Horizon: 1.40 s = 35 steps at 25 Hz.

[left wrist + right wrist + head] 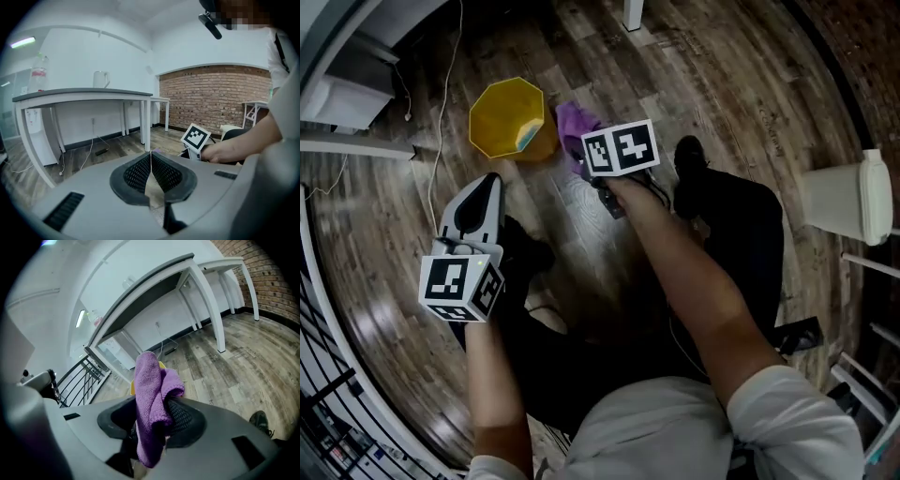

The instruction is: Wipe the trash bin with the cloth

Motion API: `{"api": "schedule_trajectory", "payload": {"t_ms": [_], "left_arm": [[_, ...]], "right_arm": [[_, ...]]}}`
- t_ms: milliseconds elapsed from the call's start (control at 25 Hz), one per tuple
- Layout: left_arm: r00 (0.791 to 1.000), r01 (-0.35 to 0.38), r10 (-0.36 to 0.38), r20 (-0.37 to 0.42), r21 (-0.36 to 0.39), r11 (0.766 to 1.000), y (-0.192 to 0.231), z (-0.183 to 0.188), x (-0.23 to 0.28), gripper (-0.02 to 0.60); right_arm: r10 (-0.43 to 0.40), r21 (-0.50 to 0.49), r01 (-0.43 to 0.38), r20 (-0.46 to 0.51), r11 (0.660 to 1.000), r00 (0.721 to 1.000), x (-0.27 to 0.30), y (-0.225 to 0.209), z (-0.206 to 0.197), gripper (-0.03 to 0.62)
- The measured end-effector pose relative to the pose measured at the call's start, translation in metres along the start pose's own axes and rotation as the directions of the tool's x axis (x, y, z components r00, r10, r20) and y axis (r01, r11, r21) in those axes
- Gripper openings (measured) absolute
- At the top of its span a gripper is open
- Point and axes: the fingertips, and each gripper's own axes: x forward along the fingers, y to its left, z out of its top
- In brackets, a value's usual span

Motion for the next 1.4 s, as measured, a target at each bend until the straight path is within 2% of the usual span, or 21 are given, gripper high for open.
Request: {"api": "schedule_trajectory", "payload": {"t_ms": [240,480,800,920,1120,1400], "left_arm": [[1.000,-0.013,0.013,0.022,-0.004,1.000,-0.025,0.012,-0.032,0.005],[0.999,0.023,-0.020,0.038,-0.063,0.998,-0.055,0.009,-0.049,0.005],[0.997,0.066,-0.061,0.043,-0.134,0.989,-0.087,-0.002,-0.067,0.005],[0.996,0.070,-0.059,0.072,-0.161,0.984,-0.094,0.006,-0.072,0.005],[0.989,0.095,-0.071,0.131,-0.190,0.977,-0.107,0.026,-0.075,0.005],[0.985,0.098,-0.065,0.158,-0.214,0.972,-0.131,0.027,-0.095,0.005]], "right_arm": [[0.013,-0.062,-0.009,0.053,0.998,0.999,-0.045,0.038,0.011,0.167],[0.017,-0.094,-0.007,0.099,0.996,0.995,-0.079,0.054,0.005,0.167],[0.049,-0.086,-0.036,0.154,0.996,0.987,-0.119,0.080,0.002,0.167],[0.064,-0.129,-0.040,0.182,0.991,0.981,-0.138,0.094,0.005,0.167],[0.125,-0.217,-0.079,0.204,0.973,0.971,-0.168,0.120,0.004,0.167],[0.210,-0.246,-0.162,0.184,0.956,0.960,-0.206,0.145,-0.023,0.167]]}}
